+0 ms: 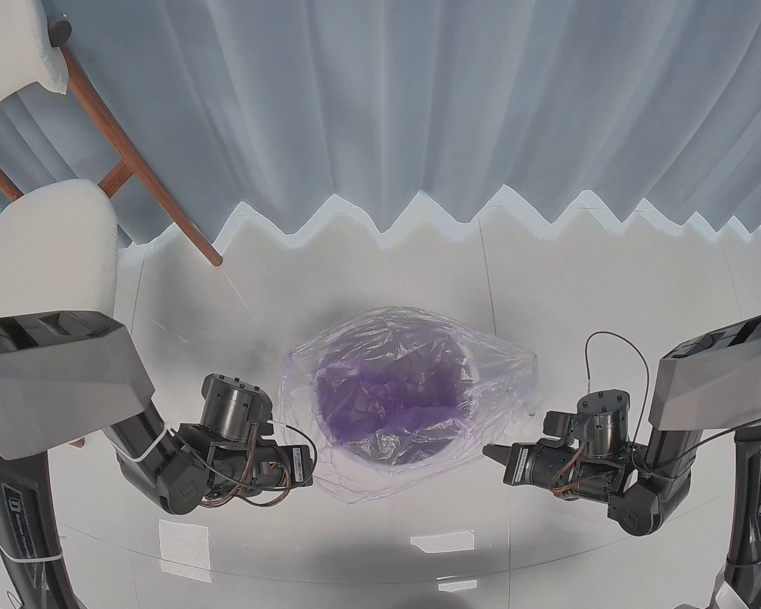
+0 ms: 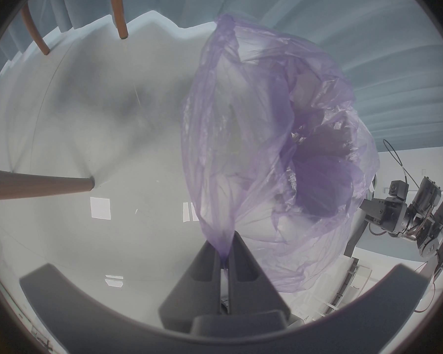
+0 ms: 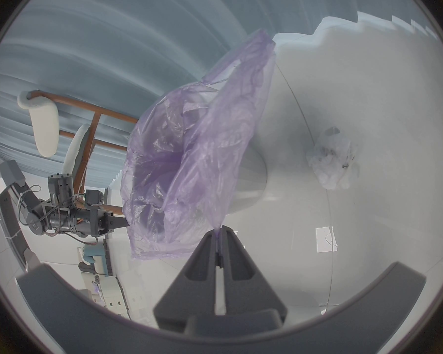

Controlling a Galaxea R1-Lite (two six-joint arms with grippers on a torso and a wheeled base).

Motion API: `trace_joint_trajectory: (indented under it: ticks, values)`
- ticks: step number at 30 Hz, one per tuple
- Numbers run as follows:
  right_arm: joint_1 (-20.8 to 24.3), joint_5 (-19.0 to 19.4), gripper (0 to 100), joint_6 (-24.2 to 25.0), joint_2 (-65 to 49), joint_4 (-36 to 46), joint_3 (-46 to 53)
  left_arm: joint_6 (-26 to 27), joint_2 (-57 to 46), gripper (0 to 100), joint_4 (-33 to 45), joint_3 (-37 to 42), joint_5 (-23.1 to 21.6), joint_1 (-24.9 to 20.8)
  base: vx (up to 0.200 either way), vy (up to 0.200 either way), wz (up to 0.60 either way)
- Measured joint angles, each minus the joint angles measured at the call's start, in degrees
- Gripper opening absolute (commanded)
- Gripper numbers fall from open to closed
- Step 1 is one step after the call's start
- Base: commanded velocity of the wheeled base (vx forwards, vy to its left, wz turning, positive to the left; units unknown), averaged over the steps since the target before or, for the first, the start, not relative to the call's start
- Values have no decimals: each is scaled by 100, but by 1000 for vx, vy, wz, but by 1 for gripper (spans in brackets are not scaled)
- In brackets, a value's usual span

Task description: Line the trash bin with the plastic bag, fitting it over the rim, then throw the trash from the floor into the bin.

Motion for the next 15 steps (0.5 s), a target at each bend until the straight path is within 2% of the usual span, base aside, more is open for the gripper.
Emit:
trace_joint_trajectory:
  ticks: [1,2,3,10,15]
  values:
    - [-2,-2,0,-24,4,0,2,2,13,0,-2,-10,6,-5,0,0,0]
    - [-2,-2,0,-50,6,0,5,5,21,100,-6,-18,9,-13,0,0,0]
    - [0,0,100,-74,9,1,7,7,24,100,-11,-18,11,-24,0,0,0]
    - [26,4,100,-85,-51,-139,151,11,-9,100,-252,72,20,-105,0,0,0]
    - [144,17,100,-79,-258,-222,440,5,-301,100,-550,419,15,-184,0,0,0]
